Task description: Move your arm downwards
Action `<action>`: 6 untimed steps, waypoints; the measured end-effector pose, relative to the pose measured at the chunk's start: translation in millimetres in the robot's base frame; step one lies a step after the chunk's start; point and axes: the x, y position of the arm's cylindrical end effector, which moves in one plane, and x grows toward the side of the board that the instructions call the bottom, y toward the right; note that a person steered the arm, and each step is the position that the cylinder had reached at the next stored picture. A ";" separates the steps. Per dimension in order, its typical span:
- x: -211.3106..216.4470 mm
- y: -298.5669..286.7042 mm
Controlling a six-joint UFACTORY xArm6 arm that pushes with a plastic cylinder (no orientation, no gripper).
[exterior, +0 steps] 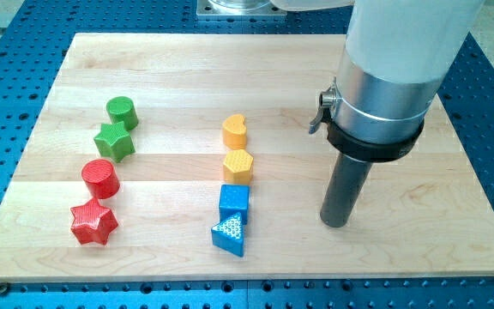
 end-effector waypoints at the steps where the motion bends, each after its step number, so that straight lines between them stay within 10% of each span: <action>1: 0.0 0.0; 6: 0.4 0.1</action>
